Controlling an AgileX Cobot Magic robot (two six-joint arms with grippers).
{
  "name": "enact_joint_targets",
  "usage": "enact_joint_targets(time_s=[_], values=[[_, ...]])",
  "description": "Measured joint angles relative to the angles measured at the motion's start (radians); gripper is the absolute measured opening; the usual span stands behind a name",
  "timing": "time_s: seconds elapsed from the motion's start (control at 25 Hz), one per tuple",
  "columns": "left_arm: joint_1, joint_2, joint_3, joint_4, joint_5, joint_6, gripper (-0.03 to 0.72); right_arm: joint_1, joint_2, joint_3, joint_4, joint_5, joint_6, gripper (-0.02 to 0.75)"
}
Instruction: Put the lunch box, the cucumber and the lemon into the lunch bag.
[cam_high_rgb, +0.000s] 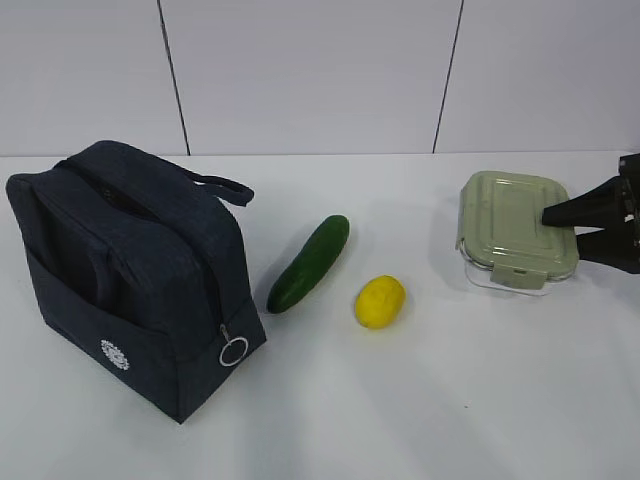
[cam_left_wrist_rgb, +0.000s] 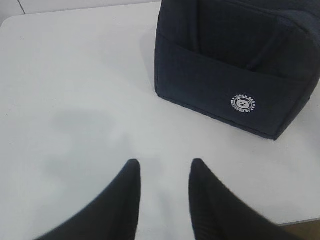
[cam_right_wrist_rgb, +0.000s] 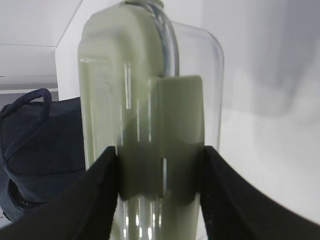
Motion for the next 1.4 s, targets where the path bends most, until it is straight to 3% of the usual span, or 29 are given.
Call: enact_joint_targets(time_s=[0.92,1.08,1.2,1.4], values=[[0.000,0.000,0.000,0.000,-0.002,0.000,0.241,0.000,0.000,0.000,-0.009,0.002,0.000,0.361],[0.000,0.029,-0.023,0.000,-0.075,0.000,0.260,0.000,0.000,0.000,-0.016,0.002,0.000,0.361],[0.000,0.116,-0.027,-0.035,-0.137,0.000,0.320,0.000,0.000,0.000,-0.018,0.002,0.000,0.361],[0.000,0.325,-0.027,-0.225,-0.257,0.000,0.395,0.000,0.000,0.000,-0.018,0.002,0.000,0.361]])
